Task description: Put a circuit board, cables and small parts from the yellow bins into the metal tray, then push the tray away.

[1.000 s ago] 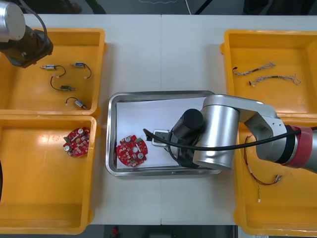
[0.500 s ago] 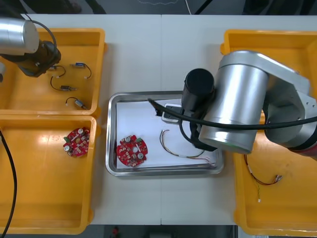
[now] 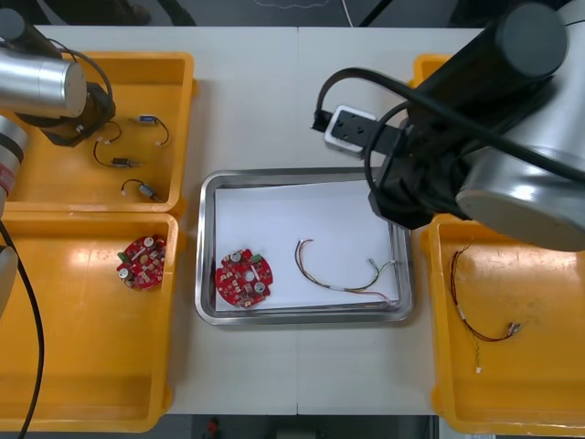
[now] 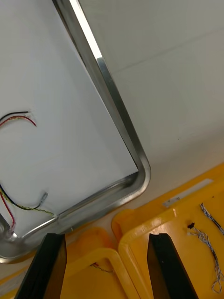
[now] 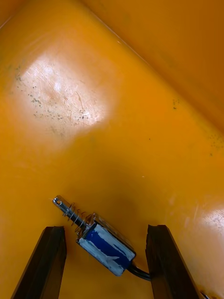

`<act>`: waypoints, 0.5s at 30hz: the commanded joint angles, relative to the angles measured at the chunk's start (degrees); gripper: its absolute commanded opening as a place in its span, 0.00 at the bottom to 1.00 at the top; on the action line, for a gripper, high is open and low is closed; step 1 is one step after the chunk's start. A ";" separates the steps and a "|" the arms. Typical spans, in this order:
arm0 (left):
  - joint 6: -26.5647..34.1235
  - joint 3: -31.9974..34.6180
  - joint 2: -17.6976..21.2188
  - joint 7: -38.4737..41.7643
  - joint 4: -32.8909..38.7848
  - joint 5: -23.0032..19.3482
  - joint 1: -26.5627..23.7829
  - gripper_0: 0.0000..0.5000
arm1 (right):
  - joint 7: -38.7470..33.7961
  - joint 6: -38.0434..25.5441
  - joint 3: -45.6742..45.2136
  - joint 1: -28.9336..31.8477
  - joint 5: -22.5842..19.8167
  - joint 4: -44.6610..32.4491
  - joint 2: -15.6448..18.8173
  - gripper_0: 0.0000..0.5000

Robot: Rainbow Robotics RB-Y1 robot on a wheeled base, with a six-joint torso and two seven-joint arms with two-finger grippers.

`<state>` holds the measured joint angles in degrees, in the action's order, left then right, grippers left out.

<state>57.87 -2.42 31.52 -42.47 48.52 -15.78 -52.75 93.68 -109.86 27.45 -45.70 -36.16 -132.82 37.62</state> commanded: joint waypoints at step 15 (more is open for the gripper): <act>-2.15 -2.76 -0.93 3.19 -0.89 0.67 -3.14 0.00 | -1.13 -0.14 -34.65 11.42 -11.38 6.61 9.40 1.00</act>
<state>56.13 -4.31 31.37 -42.47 47.71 -15.20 -53.34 93.67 -109.87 -2.10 -35.92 -46.89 -127.78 44.09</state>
